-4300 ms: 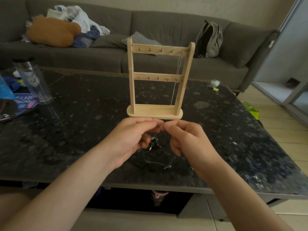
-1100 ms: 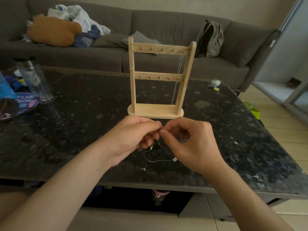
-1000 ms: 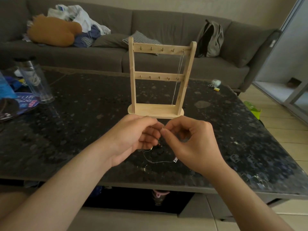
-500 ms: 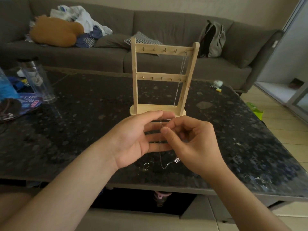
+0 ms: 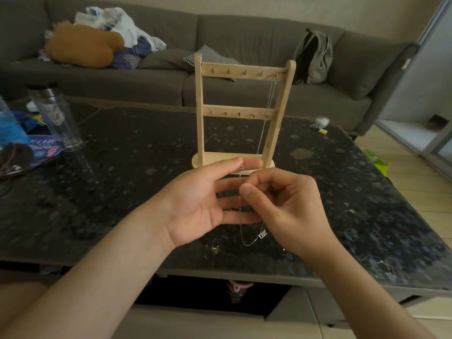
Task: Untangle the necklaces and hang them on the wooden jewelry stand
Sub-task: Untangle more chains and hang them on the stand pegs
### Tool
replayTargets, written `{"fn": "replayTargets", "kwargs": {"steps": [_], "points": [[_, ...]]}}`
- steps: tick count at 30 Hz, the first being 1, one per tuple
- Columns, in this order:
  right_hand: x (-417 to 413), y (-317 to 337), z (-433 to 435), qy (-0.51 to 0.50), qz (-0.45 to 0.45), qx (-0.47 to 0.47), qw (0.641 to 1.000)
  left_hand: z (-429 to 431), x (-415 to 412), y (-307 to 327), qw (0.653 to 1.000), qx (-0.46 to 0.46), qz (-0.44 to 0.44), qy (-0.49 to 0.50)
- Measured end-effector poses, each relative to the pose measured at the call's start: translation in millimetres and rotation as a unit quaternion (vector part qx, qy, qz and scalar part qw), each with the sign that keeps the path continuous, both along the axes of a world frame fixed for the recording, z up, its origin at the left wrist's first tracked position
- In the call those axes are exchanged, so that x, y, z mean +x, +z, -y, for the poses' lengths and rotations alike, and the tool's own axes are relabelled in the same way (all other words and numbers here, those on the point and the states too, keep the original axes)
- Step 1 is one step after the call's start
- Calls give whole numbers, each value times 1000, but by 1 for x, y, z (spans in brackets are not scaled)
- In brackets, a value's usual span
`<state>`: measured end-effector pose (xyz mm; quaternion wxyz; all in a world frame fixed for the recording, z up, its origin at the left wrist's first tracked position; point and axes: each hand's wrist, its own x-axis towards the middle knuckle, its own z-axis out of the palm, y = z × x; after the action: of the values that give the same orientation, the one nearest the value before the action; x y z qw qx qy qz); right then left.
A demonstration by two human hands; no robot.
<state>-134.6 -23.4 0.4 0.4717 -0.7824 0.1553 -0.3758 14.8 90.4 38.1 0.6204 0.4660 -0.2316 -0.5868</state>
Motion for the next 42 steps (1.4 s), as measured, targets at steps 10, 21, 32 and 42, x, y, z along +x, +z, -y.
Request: {"fn": "replayTargets", "kwargs": {"steps": [10, 21, 32, 42], "points": [[-1, 1, 0, 23, 8, 17, 1000, 0, 2, 0, 1000, 11, 10, 2], [-1, 2, 0, 17, 31, 30, 999, 3, 6, -6, 995, -2, 94, 36], [-6, 6, 0, 2, 40, 19, 999, 0, 9, -7, 995, -37, 91, 16], [-13, 6, 0, -43, 25, -70, 996, -1, 4, -10, 974, -97, 191, 69]]}}
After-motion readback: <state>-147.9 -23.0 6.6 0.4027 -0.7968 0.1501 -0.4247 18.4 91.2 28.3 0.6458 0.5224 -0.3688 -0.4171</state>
